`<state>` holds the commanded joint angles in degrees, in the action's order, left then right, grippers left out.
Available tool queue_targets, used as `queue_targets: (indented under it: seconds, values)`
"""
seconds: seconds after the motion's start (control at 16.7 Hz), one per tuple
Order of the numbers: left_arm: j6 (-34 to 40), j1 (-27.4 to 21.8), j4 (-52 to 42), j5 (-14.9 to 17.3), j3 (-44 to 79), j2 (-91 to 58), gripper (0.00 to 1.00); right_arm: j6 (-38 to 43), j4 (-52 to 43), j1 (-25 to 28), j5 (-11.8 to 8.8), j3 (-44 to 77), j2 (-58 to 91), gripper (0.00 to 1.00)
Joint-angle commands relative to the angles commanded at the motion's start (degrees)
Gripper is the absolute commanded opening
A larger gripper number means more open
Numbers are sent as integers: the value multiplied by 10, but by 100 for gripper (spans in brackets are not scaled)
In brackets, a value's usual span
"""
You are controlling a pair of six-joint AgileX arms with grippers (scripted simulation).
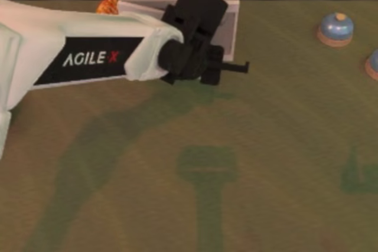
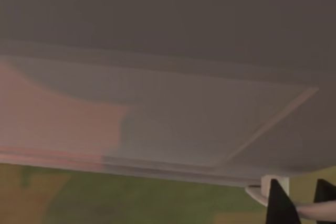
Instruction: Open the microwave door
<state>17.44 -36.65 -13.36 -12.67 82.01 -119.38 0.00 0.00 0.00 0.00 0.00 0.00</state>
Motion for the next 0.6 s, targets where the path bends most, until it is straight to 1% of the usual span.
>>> queue_targets:
  seconds: [0.24, 0.3, 0.6]
  values:
    - [0, 0, 0, 0, 0, 0, 0, 0, 0, 0, 0, 0, 0, 100]
    - [3, -5, 0, 4, 2, -2, 0, 0, 0, 0, 0, 0, 0, 100]
    - [-18, 3, 12, 17, -20, 14, 0, 0, 0, 0, 0, 0, 0, 100]
